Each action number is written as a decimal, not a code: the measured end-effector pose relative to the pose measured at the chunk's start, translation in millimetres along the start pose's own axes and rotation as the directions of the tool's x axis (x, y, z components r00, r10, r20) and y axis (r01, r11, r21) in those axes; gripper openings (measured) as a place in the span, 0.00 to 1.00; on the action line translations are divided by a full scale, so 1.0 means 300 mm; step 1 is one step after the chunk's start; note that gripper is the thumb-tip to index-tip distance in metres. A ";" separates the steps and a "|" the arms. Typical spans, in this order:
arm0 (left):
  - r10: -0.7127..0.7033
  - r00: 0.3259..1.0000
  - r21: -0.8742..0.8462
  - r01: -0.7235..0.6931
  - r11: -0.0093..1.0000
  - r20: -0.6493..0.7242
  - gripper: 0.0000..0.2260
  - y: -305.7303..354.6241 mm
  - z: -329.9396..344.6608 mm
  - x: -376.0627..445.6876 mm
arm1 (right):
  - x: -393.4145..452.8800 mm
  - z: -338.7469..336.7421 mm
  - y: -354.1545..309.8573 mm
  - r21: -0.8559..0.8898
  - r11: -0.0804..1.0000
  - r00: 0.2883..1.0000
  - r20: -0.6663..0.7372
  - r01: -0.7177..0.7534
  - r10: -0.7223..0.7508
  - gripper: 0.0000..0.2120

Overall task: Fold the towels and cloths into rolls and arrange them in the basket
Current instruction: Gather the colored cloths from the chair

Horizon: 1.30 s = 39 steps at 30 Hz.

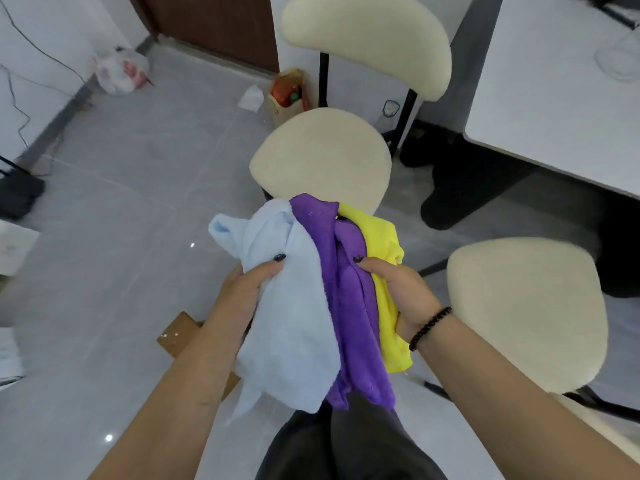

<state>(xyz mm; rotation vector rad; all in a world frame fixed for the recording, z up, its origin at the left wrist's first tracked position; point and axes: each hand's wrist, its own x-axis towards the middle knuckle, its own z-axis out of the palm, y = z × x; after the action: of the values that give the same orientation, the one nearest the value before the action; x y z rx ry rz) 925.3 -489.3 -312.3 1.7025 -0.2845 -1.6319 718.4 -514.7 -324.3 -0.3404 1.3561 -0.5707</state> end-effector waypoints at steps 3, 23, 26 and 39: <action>-0.014 1.000 -0.004 0.014 1.000 0.014 0.19 0.100 -0.013 0.076 | 0.071 0.034 -0.079 0.038 0.999 1.000 -0.025 -0.001 0.002 0.48; -0.035 0.978 0.029 0.030 0.999 0.205 0.18 0.671 0.180 0.642 | 0.499 0.244 -0.626 0.176 0.969 0.976 -0.156 0.176 -0.149 0.22; -0.047 0.969 0.067 0.032 0.997 0.244 0.20 0.752 0.209 0.758 | 0.572 0.277 -0.685 0.230 0.942 0.956 -0.221 0.243 -0.192 0.19; -0.122 0.916 0.295 0.004 0.956 0.383 0.18 0.949 0.347 1.290 | 1.011 0.335 -0.808 0.382 0.888 0.936 -0.326 0.257 -0.130 0.13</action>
<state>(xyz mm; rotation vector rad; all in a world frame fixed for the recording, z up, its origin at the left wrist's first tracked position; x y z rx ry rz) 985.2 -966.0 -416.7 1.5810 -0.7022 -2.0655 804.1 -894.4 -420.4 -0.0372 1.4449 -1.0980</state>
